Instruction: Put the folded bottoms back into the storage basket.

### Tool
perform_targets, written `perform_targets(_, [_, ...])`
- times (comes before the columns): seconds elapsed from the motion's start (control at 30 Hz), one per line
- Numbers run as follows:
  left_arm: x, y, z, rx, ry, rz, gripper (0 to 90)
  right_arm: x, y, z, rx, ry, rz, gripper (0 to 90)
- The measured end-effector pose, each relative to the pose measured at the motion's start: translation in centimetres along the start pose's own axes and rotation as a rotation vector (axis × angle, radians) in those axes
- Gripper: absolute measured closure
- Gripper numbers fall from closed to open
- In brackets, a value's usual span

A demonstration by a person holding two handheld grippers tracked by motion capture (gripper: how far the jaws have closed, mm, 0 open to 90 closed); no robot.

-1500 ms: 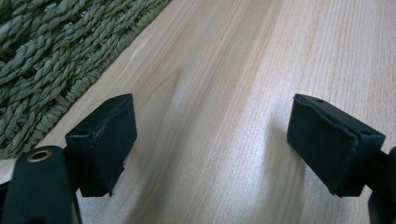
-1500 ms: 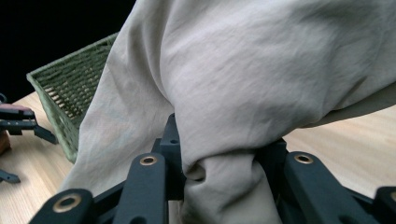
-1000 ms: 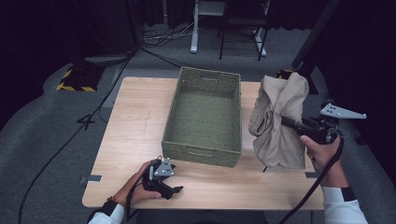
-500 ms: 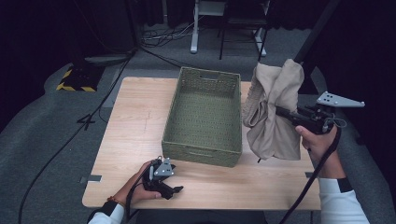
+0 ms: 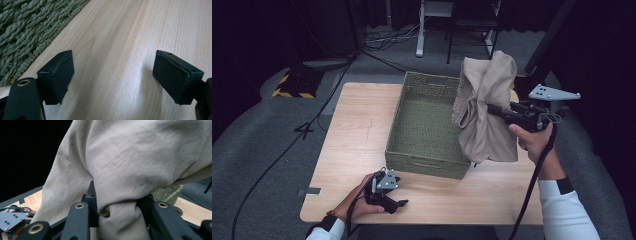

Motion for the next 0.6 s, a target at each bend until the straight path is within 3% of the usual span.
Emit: perform_targets(0.6, [0.0,0.0,0.0,-0.001,-0.003,0.001,17.7,-2.7,5.9,-3.0,-0.065,-0.029,-0.03,64.2])
Point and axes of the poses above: each handheld gripper's, and its own axes: y roughly forward along the jaws, x roughly out of its underside, z roughly to its right, the point moved 9 cm from there along y, roughly forward along the jaws, and after that the axes turned 13 degrees about -y, right-handed, at the moved point
